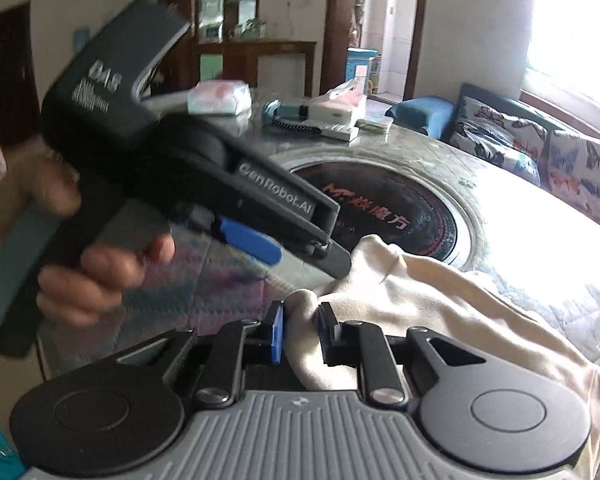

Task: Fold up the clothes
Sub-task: 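Grasp the folded sweatshirt edge with both grippers and lift it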

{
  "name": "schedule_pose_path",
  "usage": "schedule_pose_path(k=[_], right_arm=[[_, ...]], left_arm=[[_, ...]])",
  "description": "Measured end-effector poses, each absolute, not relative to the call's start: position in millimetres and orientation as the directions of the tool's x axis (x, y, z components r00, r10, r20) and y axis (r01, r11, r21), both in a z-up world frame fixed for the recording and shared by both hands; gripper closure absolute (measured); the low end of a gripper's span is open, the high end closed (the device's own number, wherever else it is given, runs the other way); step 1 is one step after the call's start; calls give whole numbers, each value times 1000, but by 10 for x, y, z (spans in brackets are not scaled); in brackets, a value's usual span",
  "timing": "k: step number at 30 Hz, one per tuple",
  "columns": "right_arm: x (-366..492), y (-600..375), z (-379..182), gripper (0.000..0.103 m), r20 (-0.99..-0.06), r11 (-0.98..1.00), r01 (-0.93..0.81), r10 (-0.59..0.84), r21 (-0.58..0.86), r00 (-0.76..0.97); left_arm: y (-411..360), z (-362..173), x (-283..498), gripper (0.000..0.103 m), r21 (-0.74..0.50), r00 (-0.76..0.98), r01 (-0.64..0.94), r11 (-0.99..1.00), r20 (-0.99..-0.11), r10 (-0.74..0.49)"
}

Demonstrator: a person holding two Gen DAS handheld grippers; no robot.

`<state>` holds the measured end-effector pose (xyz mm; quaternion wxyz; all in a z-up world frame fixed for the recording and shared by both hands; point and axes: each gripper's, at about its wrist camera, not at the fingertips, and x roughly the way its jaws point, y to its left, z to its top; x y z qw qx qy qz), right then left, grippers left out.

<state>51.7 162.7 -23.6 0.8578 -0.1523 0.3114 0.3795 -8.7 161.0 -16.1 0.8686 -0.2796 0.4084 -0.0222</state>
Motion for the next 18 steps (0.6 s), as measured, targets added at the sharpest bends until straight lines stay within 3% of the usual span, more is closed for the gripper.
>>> schedule_pose_path(k=[7,10,14,18], right_arm=[[506,1427,-105,88,-620,682,-731,591,41,516],[474,1376,-77,88,-613,679,-733,598,47,515],[420,1312,-54,88,-607,672,-738,610,56,509],[394,1252,-90,86,-607,671,-738,616,71,502]], left_arm=[[1523,-205,-40,37,-601,653,-229,766,-678,-337],[1472,-229,4,49,-628,651,-234,743,-669,-360],[1429,-291,17,76,-652,655,-247,717,-657,-373],[1414,-318,22,84,-654,659,-251,714,-655,-369]])
